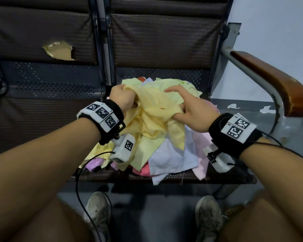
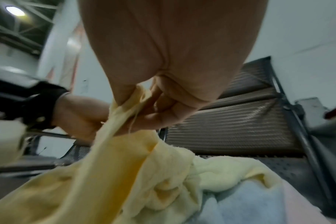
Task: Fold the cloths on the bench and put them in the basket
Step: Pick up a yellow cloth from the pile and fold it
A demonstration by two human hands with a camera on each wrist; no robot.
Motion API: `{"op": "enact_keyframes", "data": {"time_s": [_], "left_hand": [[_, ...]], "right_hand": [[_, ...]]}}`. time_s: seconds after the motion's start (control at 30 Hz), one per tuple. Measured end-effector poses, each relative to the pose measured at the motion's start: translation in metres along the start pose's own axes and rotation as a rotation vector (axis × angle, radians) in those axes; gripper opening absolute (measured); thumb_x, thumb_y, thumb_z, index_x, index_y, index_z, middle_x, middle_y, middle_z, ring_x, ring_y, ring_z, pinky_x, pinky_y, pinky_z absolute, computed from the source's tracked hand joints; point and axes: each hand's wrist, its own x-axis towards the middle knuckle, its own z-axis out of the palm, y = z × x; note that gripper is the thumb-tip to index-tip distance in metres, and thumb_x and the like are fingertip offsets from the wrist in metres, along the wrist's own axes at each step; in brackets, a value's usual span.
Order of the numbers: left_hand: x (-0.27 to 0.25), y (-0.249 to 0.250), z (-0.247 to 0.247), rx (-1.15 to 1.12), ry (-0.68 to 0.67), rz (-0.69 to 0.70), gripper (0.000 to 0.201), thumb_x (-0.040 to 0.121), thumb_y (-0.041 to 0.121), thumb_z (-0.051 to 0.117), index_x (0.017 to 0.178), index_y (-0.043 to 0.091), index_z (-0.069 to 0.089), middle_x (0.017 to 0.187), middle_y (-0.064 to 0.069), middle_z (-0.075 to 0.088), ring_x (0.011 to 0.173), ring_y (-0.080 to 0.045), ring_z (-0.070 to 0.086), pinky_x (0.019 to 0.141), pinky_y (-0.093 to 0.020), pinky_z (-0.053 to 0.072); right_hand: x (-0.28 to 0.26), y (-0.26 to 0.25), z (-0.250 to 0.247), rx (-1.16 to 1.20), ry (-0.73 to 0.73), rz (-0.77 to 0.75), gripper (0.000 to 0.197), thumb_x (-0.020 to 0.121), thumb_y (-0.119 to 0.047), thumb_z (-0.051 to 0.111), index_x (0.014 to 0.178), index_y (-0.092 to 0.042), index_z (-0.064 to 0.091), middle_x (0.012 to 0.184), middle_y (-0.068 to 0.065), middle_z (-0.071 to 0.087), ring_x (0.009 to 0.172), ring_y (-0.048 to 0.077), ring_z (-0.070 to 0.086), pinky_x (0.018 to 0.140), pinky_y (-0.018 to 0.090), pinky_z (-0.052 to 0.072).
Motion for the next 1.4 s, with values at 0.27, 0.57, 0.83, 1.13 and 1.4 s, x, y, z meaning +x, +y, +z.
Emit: {"op": "enact_keyframes", "data": {"time_s": [0.27, 0.57, 0.83, 1.13, 1.4], "left_hand": [[-0.015, 0.023, 0.004, -0.364, -0.116, -0.115, 0.026, 0.086, 0.007, 0.045, 0.096, 0.004, 0.069, 0.097, -0.011, 0.075, 0.093, -0.032, 0.070, 0.081, -0.040, 0.060], [-0.047, 0.039, 0.028, -0.136, -0.225, 0.035, 0.028, 0.095, 0.001, 0.044, 0.109, -0.013, 0.063, 0.080, -0.016, 0.055, 0.065, -0.023, 0.056, 0.060, -0.029, 0.050], [-0.051, 0.047, 0.016, -0.375, -0.278, -0.042, 0.028, 0.098, 0.003, 0.041, 0.093, 0.001, 0.068, 0.064, -0.003, 0.067, 0.067, -0.018, 0.067, 0.062, -0.026, 0.056], [-0.019, 0.036, -0.008, -0.341, 0.015, 0.008, 0.029, 0.104, 0.006, 0.035, 0.122, -0.004, 0.056, 0.124, -0.024, 0.062, 0.105, -0.033, 0.068, 0.079, -0.035, 0.062], [0.000, 0.019, -0.006, -0.290, 0.140, -0.009, 0.027, 0.097, -0.001, 0.039, 0.116, -0.002, 0.058, 0.114, -0.024, 0.065, 0.093, -0.035, 0.072, 0.068, -0.033, 0.062]], "right_hand": [[-0.001, -0.021, 0.037, -0.215, -0.504, -0.022, 0.028, 0.092, -0.019, 0.055, 0.100, -0.030, 0.079, 0.063, -0.041, 0.059, 0.054, -0.002, 0.054, 0.061, 0.021, 0.045], [0.034, -0.013, 0.056, -0.023, -0.041, 0.299, 0.053, 0.072, -0.077, 0.053, 0.083, -0.028, 0.071, 0.075, -0.006, 0.071, 0.075, 0.016, 0.067, 0.067, 0.033, 0.053], [0.057, -0.020, 0.064, 0.269, 0.419, 0.407, 0.019, 0.087, -0.015, 0.055, 0.099, -0.010, 0.068, 0.089, 0.004, 0.068, 0.092, 0.029, 0.064, 0.079, 0.037, 0.052], [0.054, -0.007, 0.023, 0.539, 0.310, 0.331, 0.022, 0.084, -0.036, 0.068, 0.069, -0.020, 0.067, 0.069, -0.001, 0.069, 0.071, 0.020, 0.065, 0.069, 0.035, 0.051], [0.027, 0.019, 0.006, -0.337, -0.066, 0.261, 0.034, 0.092, -0.040, 0.066, 0.069, -0.016, 0.058, 0.067, 0.001, 0.054, 0.063, 0.016, 0.048, 0.055, 0.030, 0.035]]}}
